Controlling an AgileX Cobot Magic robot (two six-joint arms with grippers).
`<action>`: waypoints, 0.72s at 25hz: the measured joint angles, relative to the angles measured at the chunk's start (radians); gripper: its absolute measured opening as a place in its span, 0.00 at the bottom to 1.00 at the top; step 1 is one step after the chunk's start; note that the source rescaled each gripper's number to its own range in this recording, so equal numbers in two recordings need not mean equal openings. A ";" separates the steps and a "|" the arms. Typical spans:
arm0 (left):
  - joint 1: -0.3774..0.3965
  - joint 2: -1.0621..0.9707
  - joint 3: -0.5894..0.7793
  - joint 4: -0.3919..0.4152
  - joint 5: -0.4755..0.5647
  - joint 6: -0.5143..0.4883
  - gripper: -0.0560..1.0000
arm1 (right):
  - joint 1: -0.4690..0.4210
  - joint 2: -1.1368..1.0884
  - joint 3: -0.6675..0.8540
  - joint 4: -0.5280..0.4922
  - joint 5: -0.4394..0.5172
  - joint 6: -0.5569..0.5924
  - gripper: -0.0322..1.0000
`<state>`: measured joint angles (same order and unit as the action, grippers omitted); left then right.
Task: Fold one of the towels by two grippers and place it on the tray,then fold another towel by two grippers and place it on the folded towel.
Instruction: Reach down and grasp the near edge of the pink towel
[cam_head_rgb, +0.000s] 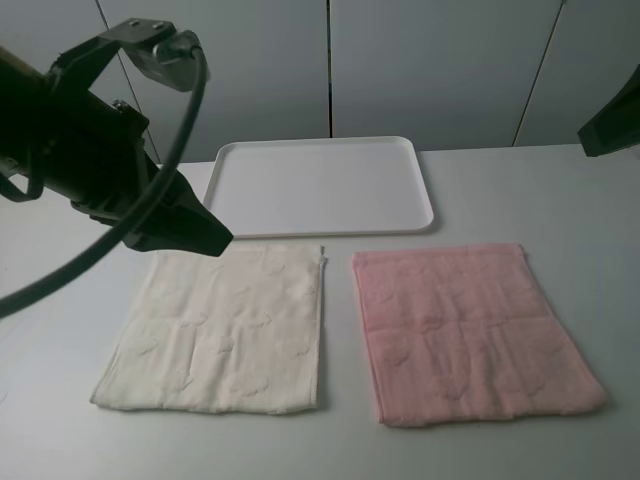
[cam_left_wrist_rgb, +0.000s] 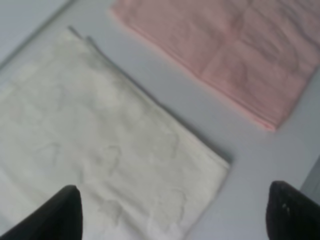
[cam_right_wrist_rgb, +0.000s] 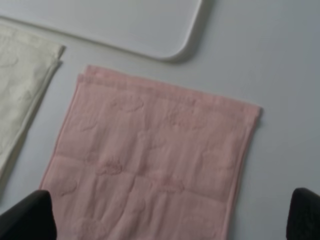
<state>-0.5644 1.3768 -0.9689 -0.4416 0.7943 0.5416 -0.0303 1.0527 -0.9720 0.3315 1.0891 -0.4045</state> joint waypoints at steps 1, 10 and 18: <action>-0.057 0.042 -0.023 0.019 0.000 -0.018 0.95 | 0.000 0.000 0.000 0.000 0.011 0.000 1.00; -0.356 0.418 -0.331 0.256 0.123 -0.076 0.95 | 0.000 0.000 0.000 -0.034 0.068 0.000 1.00; -0.485 0.588 -0.401 0.338 0.140 -0.015 0.95 | 0.000 0.000 0.000 -0.033 0.081 0.000 1.00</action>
<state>-1.0494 1.9646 -1.3699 -0.1040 0.9346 0.5268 -0.0303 1.0527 -0.9720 0.2989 1.1705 -0.4045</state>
